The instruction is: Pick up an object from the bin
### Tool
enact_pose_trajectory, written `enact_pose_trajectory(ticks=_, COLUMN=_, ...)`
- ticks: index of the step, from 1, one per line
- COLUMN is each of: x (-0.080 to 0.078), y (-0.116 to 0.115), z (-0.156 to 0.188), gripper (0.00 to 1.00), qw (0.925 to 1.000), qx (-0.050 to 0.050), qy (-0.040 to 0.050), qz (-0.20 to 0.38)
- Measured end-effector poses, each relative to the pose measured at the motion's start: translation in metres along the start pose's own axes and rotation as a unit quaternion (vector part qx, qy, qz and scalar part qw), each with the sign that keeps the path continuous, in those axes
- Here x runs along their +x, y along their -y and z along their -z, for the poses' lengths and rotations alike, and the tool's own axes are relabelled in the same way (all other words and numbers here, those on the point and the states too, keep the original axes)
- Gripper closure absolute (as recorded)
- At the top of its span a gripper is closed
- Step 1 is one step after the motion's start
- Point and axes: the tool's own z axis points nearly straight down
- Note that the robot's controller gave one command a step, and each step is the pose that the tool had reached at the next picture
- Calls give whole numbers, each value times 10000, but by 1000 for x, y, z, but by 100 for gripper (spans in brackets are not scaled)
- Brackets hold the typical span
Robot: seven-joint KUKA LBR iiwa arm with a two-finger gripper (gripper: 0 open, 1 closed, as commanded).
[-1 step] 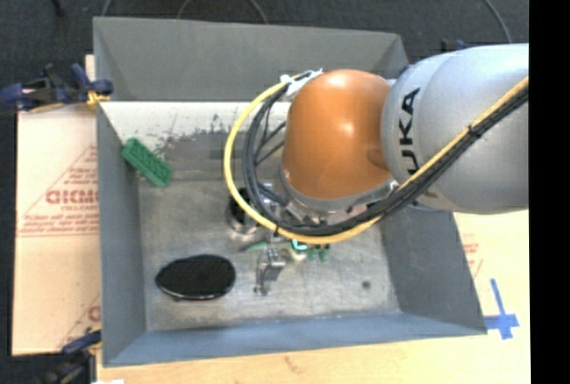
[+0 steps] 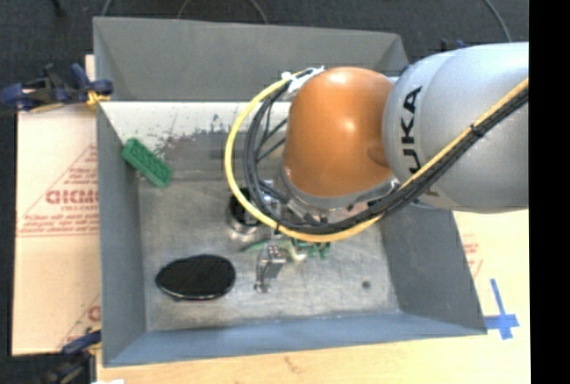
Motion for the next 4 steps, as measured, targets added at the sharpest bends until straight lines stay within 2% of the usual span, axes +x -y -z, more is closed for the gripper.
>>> enact_pose_trajectory(ticks=1, x=5, y=-8, z=-33, gripper=0, qw=9993, qx=2, qy=28, qz=367)
enact_pose_trajectory(ticks=2, x=7, y=-29, z=-91, gripper=0, qw=9982, qx=-4, qy=25, qz=598)
enact_pose_trajectory(ticks=3, x=14, y=-43, z=-120, gripper=0, qw=9907, qx=11, qy=-28, qz=1360)
enact_pose_trajectory(ticks=4, x=-14, y=-105, z=-130, gripper=100, qw=9036, qx=20, qy=-13, qz=4283)
